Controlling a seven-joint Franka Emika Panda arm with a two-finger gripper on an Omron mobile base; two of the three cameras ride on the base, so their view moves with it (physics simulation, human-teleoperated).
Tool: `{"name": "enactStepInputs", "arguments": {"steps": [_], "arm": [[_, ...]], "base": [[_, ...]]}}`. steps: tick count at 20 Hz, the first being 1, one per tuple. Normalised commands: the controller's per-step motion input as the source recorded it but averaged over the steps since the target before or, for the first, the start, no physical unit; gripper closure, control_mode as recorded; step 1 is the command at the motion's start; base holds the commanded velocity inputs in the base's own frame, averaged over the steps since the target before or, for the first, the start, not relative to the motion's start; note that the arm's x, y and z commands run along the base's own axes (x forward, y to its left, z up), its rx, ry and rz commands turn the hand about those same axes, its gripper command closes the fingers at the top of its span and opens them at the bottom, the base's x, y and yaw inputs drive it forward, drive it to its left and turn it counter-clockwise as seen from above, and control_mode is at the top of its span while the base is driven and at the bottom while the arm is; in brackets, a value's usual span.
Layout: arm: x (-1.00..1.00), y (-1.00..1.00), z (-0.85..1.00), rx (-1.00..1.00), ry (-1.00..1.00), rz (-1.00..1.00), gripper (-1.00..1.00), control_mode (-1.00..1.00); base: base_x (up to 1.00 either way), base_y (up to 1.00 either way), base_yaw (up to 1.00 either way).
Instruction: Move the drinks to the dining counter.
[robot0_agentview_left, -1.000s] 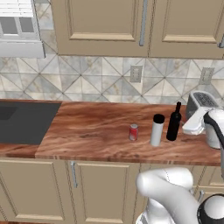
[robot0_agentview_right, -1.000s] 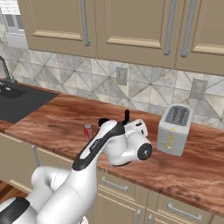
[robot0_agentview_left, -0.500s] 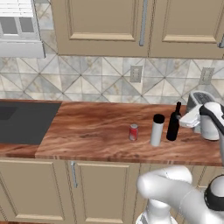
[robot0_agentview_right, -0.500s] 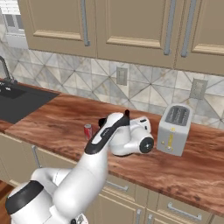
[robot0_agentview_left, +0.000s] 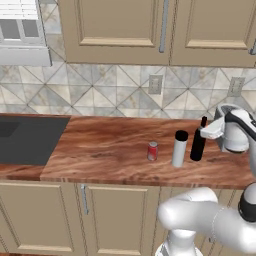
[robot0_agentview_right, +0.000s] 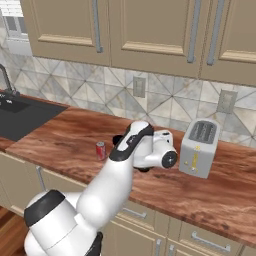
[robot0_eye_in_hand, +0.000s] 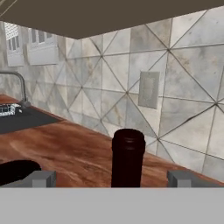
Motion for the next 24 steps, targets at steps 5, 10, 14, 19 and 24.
{"name": "enactStepInputs", "arguments": {"steps": [5, 10, 14, 19, 24], "arm": [[0.21, -0.05, 0.00, 0.03, 0.00, -0.01, -1.00, -1.00], [0.17, -0.04, -0.04, 0.00, 0.00, -0.01, -1.00, -1.00], [0.20, 0.00, -0.08, 0.00, 0.00, -0.02, -1.00, -1.00], [0.08, 0.00, -0.10, 0.00, 0.00, -0.01, -1.00, -1.00], [0.03, 0.00, -0.05, 0.00, 0.00, 0.00, 1.00, -1.00]], "base": [[0.00, 0.00, 0.00], [0.00, 0.00, 0.00], [0.00, 0.00, 0.00], [0.00, 0.00, 0.00], [0.00, 0.00, 0.00]]}}
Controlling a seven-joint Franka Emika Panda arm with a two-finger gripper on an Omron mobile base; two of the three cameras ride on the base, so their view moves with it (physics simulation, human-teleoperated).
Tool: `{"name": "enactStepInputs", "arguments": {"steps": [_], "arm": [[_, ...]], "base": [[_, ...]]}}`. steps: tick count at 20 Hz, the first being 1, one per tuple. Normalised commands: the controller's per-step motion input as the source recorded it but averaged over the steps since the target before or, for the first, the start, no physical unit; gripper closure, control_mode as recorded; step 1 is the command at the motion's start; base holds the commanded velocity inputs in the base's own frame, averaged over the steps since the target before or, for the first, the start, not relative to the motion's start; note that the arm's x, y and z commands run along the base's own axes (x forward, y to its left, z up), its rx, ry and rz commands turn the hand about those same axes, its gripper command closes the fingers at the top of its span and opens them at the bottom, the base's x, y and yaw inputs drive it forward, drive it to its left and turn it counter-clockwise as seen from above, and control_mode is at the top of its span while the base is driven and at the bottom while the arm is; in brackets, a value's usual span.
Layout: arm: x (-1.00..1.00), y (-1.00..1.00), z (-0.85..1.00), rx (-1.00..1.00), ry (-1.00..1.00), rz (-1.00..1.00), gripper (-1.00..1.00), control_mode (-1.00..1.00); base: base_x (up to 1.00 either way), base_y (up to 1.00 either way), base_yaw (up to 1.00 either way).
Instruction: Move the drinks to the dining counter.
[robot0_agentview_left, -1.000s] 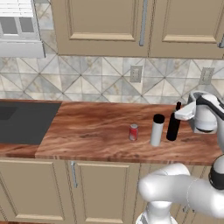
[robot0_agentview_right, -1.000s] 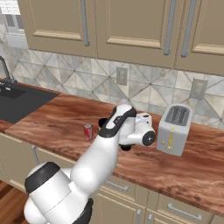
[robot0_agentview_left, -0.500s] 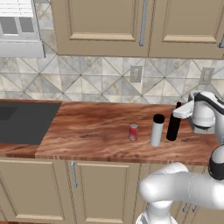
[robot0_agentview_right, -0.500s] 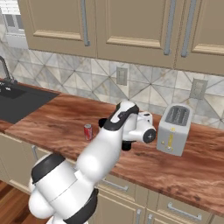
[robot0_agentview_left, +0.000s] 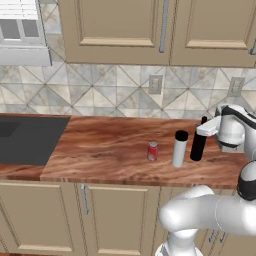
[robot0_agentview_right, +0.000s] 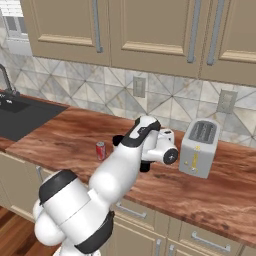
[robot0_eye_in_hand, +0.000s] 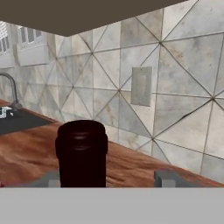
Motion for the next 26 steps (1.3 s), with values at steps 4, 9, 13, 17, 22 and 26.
{"name": "enactStepInputs", "arguments": {"steps": [4, 9, 13, 17, 22, 26], "arm": [[0.01, 0.00, 0.00, 0.00, 0.00, 0.00, 1.00, -1.00], [-0.05, 0.00, 0.00, 0.00, 0.00, 0.00, 1.00, -1.00], [-0.34, 0.16, 0.21, 0.00, -0.06, 0.00, 1.00, -1.00], [-0.43, 0.36, 0.62, -0.05, -0.19, 0.05, 1.00, -1.00], [-0.48, 0.27, 0.67, -0.05, -0.16, 0.05, 1.00, -1.00], [-0.77, 0.04, 0.45, -0.08, -0.02, 0.00, 1.00, -1.00]], "base": [[0.00, 0.00, 0.00], [0.00, 0.00, 0.00], [0.00, 0.00, 0.00], [0.00, 0.00, 0.00], [0.00, 0.00, 0.00], [0.00, 0.00, 0.00]]}}
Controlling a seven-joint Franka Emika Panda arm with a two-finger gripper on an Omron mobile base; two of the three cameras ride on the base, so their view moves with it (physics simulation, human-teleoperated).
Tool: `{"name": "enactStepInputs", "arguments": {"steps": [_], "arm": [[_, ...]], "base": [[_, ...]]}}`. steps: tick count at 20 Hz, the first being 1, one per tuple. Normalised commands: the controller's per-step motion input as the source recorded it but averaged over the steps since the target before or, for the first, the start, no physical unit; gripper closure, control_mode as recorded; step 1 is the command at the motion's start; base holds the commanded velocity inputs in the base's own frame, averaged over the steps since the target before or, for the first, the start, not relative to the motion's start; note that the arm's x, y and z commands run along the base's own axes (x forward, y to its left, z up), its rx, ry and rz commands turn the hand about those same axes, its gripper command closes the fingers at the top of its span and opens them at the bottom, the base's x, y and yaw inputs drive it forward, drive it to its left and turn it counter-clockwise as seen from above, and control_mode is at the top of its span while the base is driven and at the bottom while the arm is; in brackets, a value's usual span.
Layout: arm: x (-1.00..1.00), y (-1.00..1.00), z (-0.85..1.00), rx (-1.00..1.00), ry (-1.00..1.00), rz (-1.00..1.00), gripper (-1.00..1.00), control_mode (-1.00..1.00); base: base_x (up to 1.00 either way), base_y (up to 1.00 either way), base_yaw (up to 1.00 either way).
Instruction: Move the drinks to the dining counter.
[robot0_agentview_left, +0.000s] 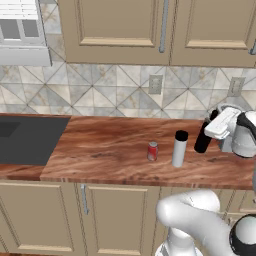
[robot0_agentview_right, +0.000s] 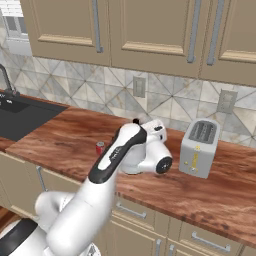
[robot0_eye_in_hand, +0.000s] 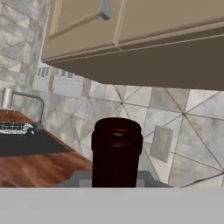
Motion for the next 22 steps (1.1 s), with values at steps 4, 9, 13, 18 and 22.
{"name": "enactStepInputs", "arguments": {"steps": [4, 9, 13, 18, 22], "arm": [[-0.94, 0.00, 0.37, -0.08, 0.00, 0.00, 1.00, -1.00], [-0.95, 0.04, 0.33, -0.08, 0.00, 0.00, 1.00, -1.00], [-0.78, 0.29, 0.25, -0.05, 0.00, 0.01, 1.00, -1.00], [-0.57, 0.49, 0.11, -0.01, 0.00, 0.06, 1.00, -1.00], [-0.49, 0.54, 0.00, 0.00, 0.01, 0.10, 1.00, -1.00]], "base": [[0.00, 0.00, 0.00], [0.00, 0.00, 0.00], [0.00, 0.00, 0.00], [0.00, 0.00, 0.00], [0.00, 0.00, 0.00]]}}
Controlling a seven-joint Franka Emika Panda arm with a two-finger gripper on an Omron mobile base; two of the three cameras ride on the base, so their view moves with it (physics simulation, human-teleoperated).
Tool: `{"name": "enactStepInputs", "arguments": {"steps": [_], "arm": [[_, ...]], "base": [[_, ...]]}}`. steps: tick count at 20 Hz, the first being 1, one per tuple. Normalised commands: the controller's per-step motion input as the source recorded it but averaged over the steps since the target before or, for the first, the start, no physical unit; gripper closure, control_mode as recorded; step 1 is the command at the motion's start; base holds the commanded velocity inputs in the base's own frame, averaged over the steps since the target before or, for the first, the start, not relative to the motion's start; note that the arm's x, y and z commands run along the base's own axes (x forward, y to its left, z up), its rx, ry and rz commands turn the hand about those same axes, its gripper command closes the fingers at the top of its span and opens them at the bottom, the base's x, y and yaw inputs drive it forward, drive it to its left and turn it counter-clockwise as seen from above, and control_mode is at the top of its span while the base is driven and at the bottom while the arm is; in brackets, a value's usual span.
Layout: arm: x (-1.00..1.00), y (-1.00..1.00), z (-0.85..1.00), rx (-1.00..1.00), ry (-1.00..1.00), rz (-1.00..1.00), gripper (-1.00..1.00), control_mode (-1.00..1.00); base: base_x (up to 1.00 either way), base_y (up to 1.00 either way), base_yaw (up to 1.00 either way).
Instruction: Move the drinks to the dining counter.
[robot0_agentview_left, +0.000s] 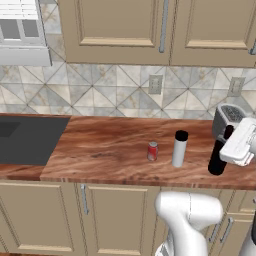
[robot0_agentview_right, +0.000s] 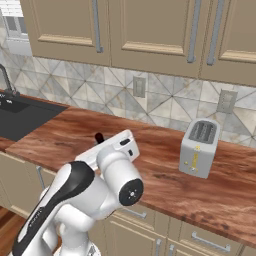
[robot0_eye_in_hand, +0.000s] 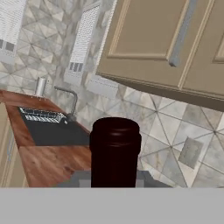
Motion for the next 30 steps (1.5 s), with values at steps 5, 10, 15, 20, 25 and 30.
{"name": "enactStepInputs", "arguments": {"steps": [5, 10, 15, 20, 25, 30], "arm": [[-0.35, 0.24, 0.00, 0.00, 0.00, 0.12, 1.00, -1.00], [-0.23, 0.22, 0.00, -0.01, 0.03, 0.10, 1.00, -1.00], [0.00, 0.09, 0.00, 0.00, 0.01, 0.01, 1.00, -1.00], [0.00, 0.00, 0.00, 0.00, 0.00, 0.00, 1.00, 1.00], [0.00, 0.00, 0.00, 0.00, 0.00, 0.00, 1.00, 1.00], [0.00, 0.00, 0.00, 0.00, 0.00, 0.00, 1.00, 1.00]], "base": [[0.00, 0.00, 0.00], [0.00, 0.00, 0.00], [0.00, 0.00, 0.00], [-0.12, 0.00, 0.00], [-0.86, 0.00, 0.00], [-0.85, 0.20, 0.01]]}}
